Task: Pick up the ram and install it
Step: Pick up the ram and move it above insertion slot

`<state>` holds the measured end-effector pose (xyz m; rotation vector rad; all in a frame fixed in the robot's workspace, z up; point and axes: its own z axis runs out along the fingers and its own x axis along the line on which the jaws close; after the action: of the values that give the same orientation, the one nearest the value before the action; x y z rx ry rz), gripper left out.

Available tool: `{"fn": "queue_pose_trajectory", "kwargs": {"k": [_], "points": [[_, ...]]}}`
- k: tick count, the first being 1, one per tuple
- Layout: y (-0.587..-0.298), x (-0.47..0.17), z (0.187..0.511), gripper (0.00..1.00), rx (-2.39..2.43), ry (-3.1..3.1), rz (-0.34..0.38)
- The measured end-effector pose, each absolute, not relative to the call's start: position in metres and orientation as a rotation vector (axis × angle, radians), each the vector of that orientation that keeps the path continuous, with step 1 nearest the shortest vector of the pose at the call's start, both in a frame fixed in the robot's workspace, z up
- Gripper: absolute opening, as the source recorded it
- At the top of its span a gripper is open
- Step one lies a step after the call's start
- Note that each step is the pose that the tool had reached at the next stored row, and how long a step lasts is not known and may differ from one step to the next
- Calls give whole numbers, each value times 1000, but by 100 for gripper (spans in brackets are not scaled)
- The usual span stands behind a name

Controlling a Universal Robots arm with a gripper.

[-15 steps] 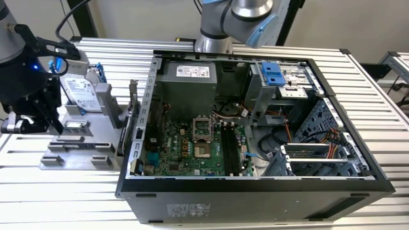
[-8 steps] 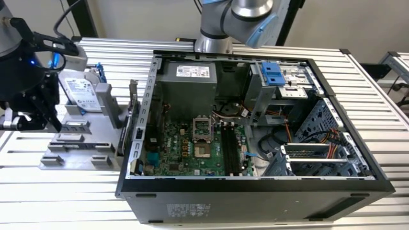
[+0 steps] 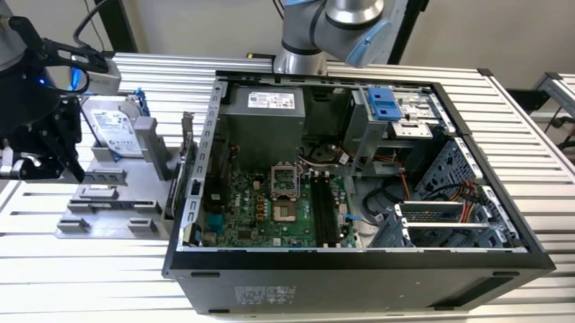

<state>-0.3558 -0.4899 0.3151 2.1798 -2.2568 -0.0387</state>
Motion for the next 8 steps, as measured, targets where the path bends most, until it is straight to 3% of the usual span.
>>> {"fn": "queue_pose_trajectory", "kwargs": {"k": [8], "points": [[-490,-356,328,0,2180,-2257,-39]]}}
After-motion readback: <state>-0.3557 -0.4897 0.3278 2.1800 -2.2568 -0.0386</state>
